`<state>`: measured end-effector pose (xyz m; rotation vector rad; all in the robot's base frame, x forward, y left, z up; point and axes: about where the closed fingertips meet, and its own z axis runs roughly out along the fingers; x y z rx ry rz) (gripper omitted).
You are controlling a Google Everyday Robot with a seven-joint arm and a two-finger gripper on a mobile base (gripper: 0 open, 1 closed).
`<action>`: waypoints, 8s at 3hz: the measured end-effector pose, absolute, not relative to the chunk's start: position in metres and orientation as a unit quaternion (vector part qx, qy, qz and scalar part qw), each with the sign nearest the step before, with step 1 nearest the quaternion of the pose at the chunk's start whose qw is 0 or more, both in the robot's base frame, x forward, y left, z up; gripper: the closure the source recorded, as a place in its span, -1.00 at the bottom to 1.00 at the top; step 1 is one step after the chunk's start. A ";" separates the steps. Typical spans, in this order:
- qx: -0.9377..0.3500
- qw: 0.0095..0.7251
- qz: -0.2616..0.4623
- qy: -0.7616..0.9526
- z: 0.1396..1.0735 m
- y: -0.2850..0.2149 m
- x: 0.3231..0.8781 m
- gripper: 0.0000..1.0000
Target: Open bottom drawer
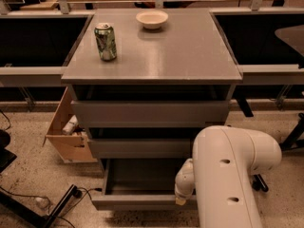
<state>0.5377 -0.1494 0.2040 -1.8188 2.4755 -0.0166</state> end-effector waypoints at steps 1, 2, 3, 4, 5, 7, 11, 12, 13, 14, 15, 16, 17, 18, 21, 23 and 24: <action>-0.592 0.035 -0.005 0.805 0.204 -0.149 0.538 -0.93; -0.592 0.035 -0.005 0.805 0.204 -0.149 0.538 -1.00; -0.582 0.029 0.021 0.812 0.190 -0.152 0.520 -0.93; -0.558 -0.004 0.058 0.828 0.171 -0.154 0.479 -0.47; -0.543 -0.039 0.085 0.834 0.178 -0.139 0.444 0.15; -0.543 -0.039 0.085 0.835 0.187 -0.139 0.446 1.00; -0.531 -0.054 0.094 0.841 0.190 -0.146 0.428 1.00; -0.531 -0.054 0.094 0.841 0.191 -0.146 0.430 1.00; -0.506 -0.050 0.110 0.854 0.195 -0.142 0.421 1.00; -0.483 -0.047 0.124 0.866 0.198 -0.139 0.413 1.00; -0.483 -0.047 0.124 0.866 0.198 -0.139 0.413 1.00; -0.475 -0.057 0.132 0.868 0.197 -0.145 0.397 1.00; -0.475 -0.057 0.132 0.868 0.197 -0.145 0.399 1.00; -0.470 -0.065 0.138 0.869 0.196 -0.149 0.389 1.00; -0.459 -0.069 0.145 0.874 0.196 -0.149 0.385 0.05; -0.472 -0.069 0.164 0.863 0.203 -0.151 0.379 -0.88; -0.492 -0.044 0.159 0.855 0.238 -0.160 0.376 -1.00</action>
Offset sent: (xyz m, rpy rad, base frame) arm 0.0000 0.0000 0.0000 0.0000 0.0000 0.0000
